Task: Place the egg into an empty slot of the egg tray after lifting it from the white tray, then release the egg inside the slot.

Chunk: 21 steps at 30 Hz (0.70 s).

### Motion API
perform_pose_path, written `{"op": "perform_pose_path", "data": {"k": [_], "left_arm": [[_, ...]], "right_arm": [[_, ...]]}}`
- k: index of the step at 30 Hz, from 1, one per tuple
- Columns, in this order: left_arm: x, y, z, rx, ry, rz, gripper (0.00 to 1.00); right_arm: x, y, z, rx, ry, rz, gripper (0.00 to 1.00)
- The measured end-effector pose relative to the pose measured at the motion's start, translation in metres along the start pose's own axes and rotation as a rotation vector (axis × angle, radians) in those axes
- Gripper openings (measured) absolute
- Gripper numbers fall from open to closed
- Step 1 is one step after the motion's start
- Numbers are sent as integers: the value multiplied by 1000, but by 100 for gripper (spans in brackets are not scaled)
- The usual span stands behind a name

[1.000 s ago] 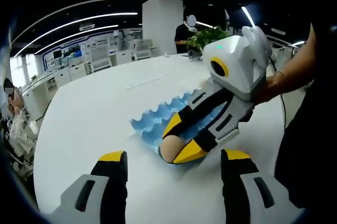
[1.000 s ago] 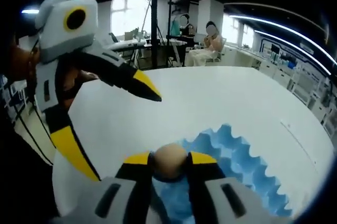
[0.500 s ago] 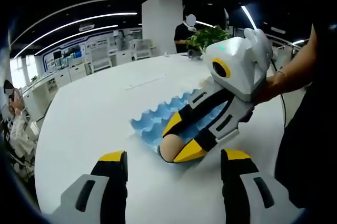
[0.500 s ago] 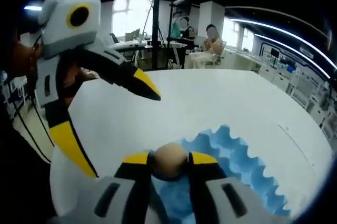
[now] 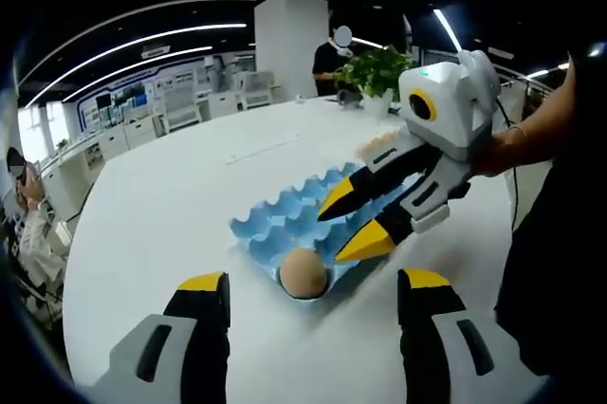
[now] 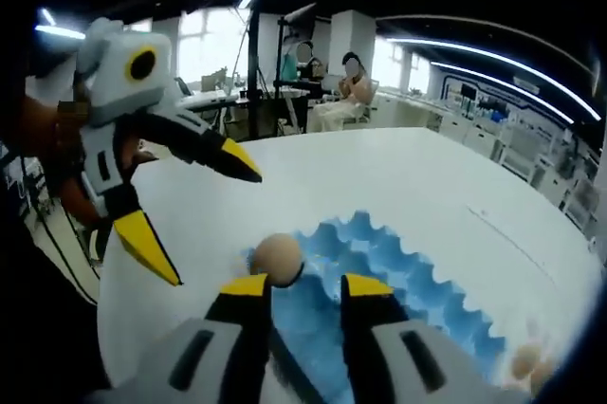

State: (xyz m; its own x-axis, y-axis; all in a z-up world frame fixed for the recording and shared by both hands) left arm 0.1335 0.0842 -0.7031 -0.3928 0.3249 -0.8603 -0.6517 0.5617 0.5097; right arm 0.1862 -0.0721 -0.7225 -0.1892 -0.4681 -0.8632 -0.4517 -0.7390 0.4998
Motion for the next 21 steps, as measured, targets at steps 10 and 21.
{"op": "perform_pose_path", "data": {"k": [10,21], "left_arm": [[-2,-4,-3,1,-3,7,72],[-4,-5,-4,-5,-11,3,71]], "right_arm": [[31,58,-32,173,-78,13,28],[70,130,-74,438,-189,44,28]]}}
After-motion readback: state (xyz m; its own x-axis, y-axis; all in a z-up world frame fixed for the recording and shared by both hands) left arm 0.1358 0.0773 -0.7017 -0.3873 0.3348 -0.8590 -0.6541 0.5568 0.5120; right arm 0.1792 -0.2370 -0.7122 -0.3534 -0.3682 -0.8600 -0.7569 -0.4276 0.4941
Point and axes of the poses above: the point that each gripper's makers call its tool centre point, and the gripper's own axes: y roughly backward along the fingers, z roughly to its left, x roughly out of its underside, the point moved 8 cm from there along y, roughly backward along the fingers, and after that the axes turned 1 degree about y, right-handed, at the moved point
